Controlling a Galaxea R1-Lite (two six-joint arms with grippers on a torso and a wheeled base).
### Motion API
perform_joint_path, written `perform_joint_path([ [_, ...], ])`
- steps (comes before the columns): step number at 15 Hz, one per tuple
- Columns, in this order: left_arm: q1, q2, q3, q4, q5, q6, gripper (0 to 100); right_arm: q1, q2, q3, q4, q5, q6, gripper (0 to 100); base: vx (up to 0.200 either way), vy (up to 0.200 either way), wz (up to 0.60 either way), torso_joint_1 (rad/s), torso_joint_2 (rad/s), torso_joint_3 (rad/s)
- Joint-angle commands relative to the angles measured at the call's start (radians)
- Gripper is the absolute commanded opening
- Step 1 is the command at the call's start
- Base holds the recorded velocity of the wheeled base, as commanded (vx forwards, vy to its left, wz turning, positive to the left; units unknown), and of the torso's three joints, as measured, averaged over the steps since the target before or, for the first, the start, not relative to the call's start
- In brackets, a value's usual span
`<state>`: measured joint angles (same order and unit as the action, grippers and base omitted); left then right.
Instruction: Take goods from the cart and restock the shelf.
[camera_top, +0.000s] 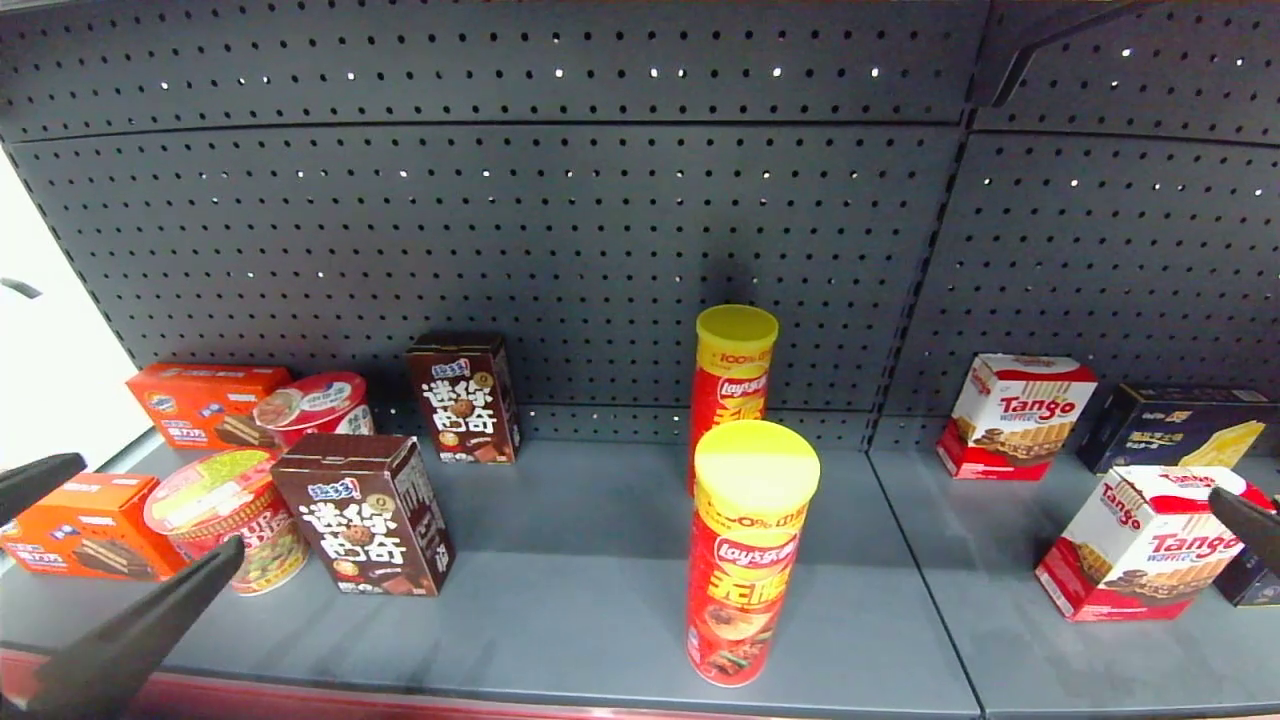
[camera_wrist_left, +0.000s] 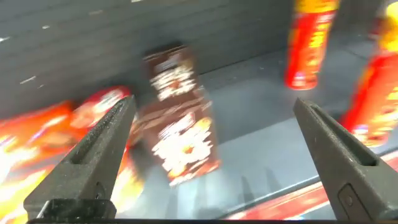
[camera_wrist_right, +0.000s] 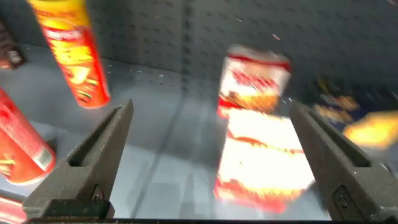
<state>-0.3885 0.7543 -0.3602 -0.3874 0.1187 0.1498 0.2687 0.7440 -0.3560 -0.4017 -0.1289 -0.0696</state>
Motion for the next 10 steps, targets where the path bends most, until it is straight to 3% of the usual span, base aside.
perform_joint_path([
  [1,0.123,-0.162,0.092,-0.001,0.021,-0.006,100,-0.128,-0.244,0.068,0.129,0.0,0.057,100,0.0,0.0,0.0,0.0,0.0,0.0],
  [4,0.247,-0.234,0.13,0.042,0.022,-0.012,100,-0.204,-0.428,0.083,0.33,0.002,0.105,100,0.0,0.0,0.0,0.0,0.0,0.0],
  [6,0.28,-0.345,0.126,0.191,0.027,-0.058,100,-0.209,-0.538,0.084,0.445,0.002,0.105,100,0.0,0.0,0.0,0.0,0.0,0.0],
  [8,0.326,-0.484,0.136,0.351,0.03,-0.096,100,-0.232,-0.617,0.118,0.474,0.005,0.105,100,0.0,0.0,0.0,0.0,0.0,0.0],
  [10,0.327,-0.616,0.159,0.473,0.029,-0.107,100,-0.24,-0.683,0.172,0.463,0.015,0.102,100,0.0,0.0,0.0,0.0,0.0,0.0],
])
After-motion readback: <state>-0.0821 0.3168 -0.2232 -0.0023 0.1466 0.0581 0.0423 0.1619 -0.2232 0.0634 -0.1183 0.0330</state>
